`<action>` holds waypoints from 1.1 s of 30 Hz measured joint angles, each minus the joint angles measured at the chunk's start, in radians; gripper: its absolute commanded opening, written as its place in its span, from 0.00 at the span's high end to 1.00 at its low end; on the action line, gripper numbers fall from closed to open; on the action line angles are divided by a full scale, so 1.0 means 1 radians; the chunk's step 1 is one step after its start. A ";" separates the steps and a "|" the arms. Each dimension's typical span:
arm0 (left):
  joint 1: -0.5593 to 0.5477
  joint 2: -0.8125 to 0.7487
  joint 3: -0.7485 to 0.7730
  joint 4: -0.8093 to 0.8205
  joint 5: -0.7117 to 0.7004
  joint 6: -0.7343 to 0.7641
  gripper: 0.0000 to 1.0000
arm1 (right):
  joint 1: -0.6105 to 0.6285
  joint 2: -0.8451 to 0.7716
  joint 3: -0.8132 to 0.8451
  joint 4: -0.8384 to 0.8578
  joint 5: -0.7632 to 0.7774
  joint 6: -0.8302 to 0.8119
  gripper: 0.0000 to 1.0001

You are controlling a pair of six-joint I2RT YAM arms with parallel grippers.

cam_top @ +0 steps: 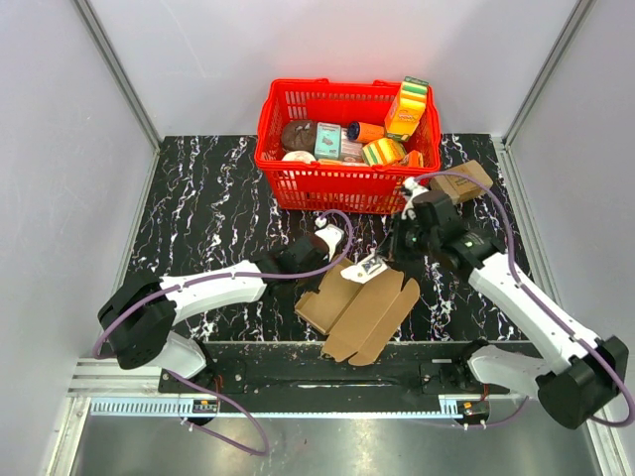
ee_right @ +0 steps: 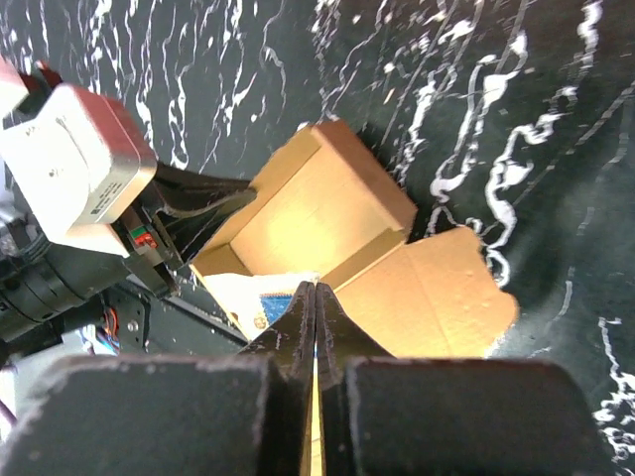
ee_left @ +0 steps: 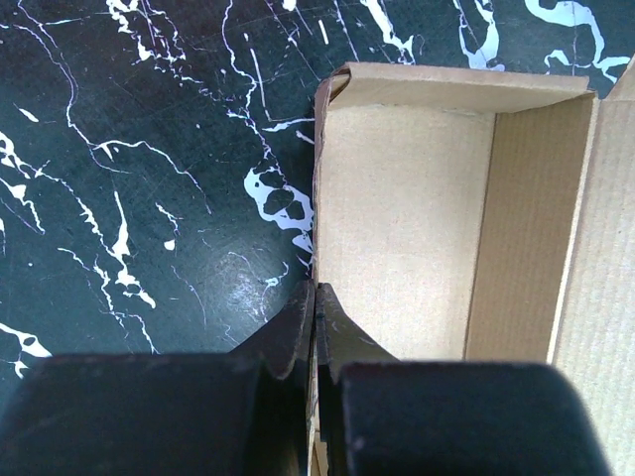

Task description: Fold the paper box

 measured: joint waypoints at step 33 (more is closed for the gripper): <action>0.001 0.089 -0.002 0.095 0.031 -0.074 1.00 | 0.150 -0.151 0.052 -0.222 0.447 0.201 0.25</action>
